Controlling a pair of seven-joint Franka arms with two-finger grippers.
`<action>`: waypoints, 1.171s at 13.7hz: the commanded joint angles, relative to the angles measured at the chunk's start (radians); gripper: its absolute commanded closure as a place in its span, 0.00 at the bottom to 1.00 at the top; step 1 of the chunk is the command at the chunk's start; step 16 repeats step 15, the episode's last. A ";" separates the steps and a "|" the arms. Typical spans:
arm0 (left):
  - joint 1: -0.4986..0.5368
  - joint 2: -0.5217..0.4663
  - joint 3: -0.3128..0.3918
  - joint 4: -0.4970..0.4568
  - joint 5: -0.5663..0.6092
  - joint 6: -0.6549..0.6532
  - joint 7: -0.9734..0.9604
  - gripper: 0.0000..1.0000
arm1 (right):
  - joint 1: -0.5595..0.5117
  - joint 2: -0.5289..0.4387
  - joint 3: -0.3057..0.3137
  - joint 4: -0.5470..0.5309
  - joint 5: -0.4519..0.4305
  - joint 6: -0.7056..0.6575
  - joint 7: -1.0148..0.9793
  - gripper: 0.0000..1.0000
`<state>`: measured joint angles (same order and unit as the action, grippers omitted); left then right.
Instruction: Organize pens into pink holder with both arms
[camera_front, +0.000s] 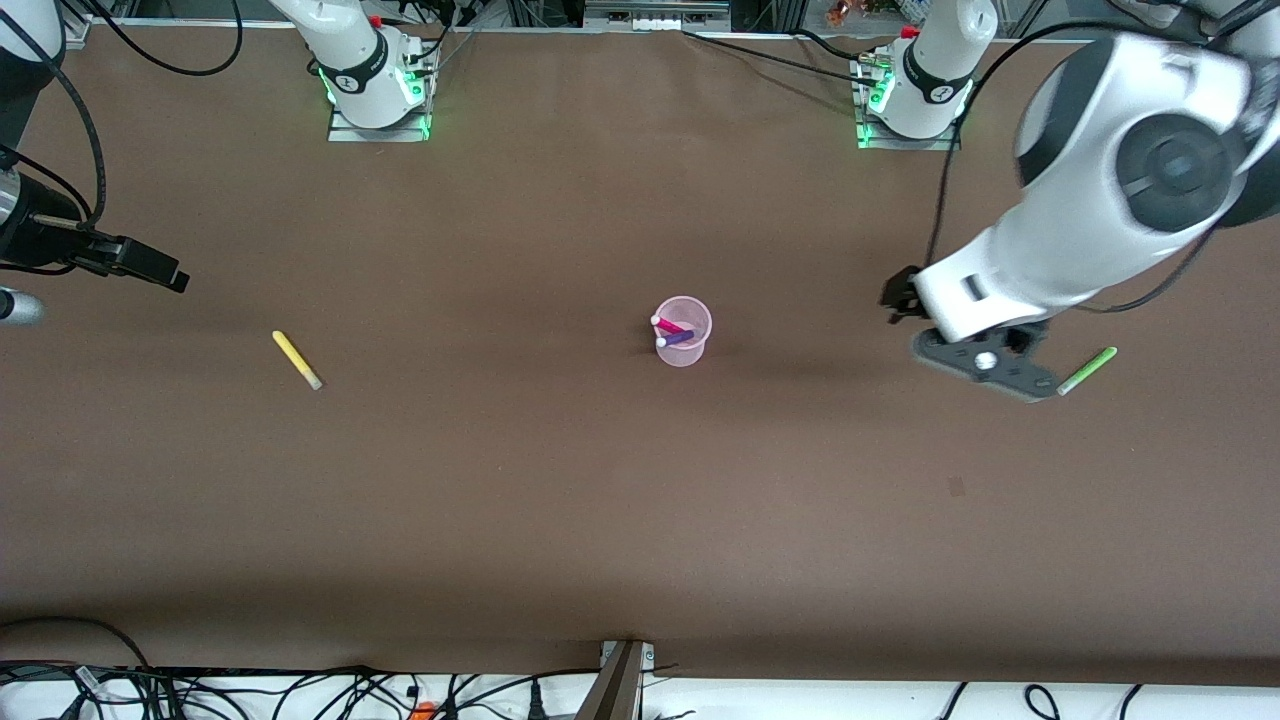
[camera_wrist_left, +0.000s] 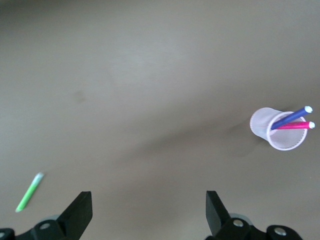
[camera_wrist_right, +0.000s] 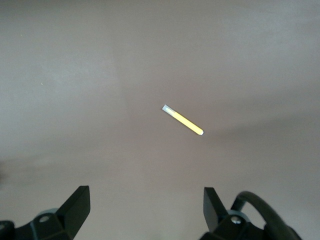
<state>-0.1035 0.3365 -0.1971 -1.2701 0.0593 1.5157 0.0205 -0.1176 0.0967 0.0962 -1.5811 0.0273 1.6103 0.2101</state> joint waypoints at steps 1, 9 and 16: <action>0.111 -0.085 -0.007 -0.014 0.013 -0.080 0.009 0.00 | 0.021 -0.006 0.007 0.009 -0.013 -0.018 0.066 0.00; 0.113 -0.369 0.162 -0.420 -0.065 0.182 0.003 0.00 | 0.024 -0.008 0.008 0.009 -0.013 -0.026 0.068 0.00; 0.113 -0.369 0.174 -0.422 -0.064 0.178 -0.001 0.00 | 0.024 -0.008 0.008 0.009 -0.012 -0.026 0.068 0.00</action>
